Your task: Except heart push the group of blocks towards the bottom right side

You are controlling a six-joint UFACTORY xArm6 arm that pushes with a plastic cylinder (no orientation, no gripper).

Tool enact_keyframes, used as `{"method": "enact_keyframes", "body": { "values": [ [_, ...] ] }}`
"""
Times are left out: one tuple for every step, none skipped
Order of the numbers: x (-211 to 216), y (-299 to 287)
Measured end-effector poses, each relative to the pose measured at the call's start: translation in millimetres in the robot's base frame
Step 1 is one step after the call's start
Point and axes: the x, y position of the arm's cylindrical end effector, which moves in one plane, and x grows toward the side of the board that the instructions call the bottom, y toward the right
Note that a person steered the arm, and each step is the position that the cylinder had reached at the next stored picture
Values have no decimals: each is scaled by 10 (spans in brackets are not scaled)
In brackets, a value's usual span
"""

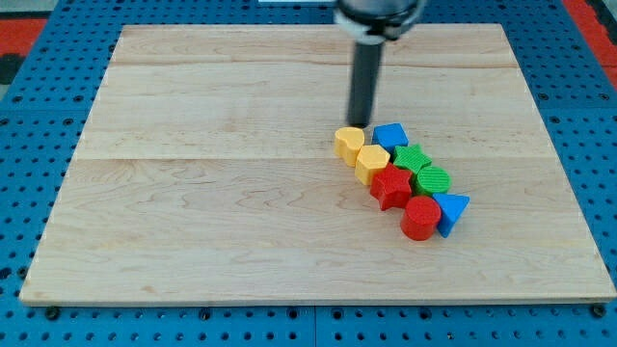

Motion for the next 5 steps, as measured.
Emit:
{"method": "enact_keyframes", "body": {
  "values": [
    [254,-105],
    [416,182],
    [617,845],
    [619,732],
    [296,671]
  ]
}}
